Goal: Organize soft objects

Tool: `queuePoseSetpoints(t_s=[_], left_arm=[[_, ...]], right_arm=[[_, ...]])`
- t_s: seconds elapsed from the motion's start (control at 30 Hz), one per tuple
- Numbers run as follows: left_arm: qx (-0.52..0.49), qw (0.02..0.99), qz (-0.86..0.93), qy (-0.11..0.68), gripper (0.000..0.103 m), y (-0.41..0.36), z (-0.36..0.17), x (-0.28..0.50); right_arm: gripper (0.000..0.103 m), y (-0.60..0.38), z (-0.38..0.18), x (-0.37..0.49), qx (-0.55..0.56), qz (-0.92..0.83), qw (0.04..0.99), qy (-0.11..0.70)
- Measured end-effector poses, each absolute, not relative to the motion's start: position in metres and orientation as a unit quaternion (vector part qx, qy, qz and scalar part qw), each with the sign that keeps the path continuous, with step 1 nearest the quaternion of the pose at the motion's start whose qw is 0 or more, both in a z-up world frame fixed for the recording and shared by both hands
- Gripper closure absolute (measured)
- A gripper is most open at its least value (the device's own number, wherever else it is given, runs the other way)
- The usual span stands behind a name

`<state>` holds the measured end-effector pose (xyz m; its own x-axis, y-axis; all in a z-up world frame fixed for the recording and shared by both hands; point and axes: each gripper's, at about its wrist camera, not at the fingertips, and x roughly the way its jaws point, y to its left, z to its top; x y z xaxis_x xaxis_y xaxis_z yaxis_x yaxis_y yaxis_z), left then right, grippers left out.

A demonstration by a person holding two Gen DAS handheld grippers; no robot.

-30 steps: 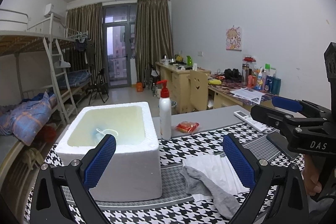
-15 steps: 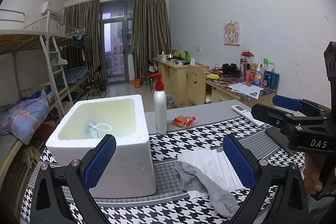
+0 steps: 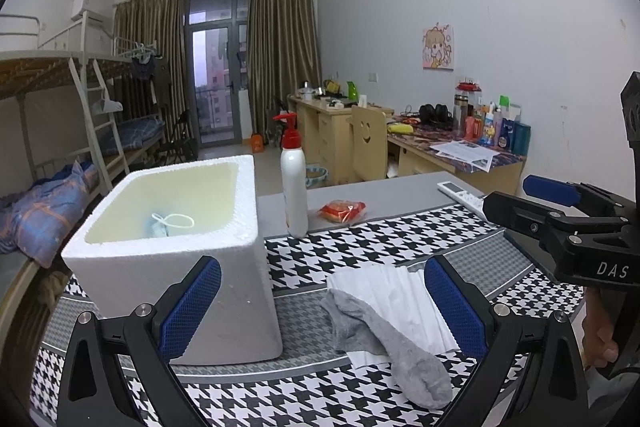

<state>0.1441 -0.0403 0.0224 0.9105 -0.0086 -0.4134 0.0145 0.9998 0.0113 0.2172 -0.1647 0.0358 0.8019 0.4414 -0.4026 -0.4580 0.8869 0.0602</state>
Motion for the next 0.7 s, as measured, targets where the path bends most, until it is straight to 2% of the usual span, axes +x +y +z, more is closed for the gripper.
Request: queuePoseSetpoints(t_s=[0.7], left_arm=[[0.001, 0.970, -0.015, 0.243, 0.001, -0.045, 0.001, 0.154]], right_arm=[[0.012, -0.166, 0.010, 0.229, -0.024, 0.231, 0.942, 0.244]])
